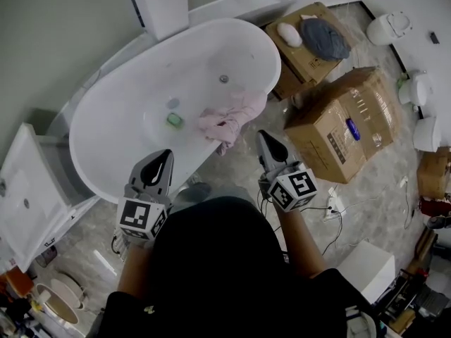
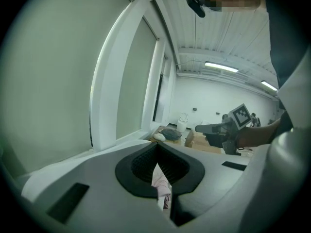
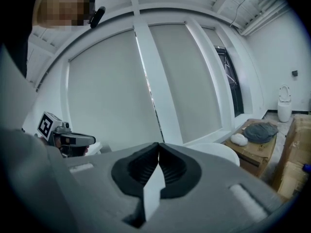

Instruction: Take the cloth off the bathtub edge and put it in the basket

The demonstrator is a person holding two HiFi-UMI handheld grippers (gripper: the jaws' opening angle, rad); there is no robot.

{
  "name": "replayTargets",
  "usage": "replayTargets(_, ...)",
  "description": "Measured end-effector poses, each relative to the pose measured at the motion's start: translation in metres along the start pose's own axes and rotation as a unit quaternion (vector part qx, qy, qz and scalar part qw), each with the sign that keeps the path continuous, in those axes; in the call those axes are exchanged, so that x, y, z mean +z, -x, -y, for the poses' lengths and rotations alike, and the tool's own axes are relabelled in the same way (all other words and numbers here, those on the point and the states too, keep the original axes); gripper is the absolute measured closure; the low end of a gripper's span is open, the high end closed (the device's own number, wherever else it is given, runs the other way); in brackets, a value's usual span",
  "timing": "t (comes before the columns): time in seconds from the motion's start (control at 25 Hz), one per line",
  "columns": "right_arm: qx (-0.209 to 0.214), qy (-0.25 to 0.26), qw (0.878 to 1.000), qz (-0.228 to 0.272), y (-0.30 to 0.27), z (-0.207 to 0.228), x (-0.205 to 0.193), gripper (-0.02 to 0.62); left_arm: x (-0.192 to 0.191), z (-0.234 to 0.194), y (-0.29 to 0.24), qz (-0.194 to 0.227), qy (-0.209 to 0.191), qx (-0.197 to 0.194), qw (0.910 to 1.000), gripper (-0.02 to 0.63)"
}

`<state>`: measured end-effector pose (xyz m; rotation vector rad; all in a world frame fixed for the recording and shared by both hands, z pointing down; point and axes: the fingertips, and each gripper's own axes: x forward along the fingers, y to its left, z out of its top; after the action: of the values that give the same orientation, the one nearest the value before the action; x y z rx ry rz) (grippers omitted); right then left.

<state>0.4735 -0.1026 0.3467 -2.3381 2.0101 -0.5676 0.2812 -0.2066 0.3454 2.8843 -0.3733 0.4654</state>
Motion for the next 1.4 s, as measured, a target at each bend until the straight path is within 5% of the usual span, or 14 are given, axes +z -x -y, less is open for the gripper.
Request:
replayTargets(0.36, 0.006, 0.006, 0.997, -0.075, -0.058, 0.054, -0.022, 0.545, -0.004, -0.020, -0.028, -0.029, 0.027, 0.031, 0.9987, 0.592)
replayTargets(0.76, 0.057, 0.010, 0.981, -0.187, -0.115, 0.130, -0.096, 0.470, -0.032, -0.022, -0.067, -0.062, 0.079, 0.110, 0.9887, 0.592)
replayTargets(0.96, 0.090, 0.022, 0.964, -0.251, -0.138, 0.164, -0.155, 0.402, -0.052, -0.013, -0.080, -0.088, 0.095, 0.139, 0.9819, 0.592)
replayTargets(1.4, 0.113, 0.063, 0.910, -0.393, -0.169, 0.228, -0.314, 0.130, -0.107, 0.016, -0.085, -0.139, 0.137, 0.192, 0.9617, 0.592)
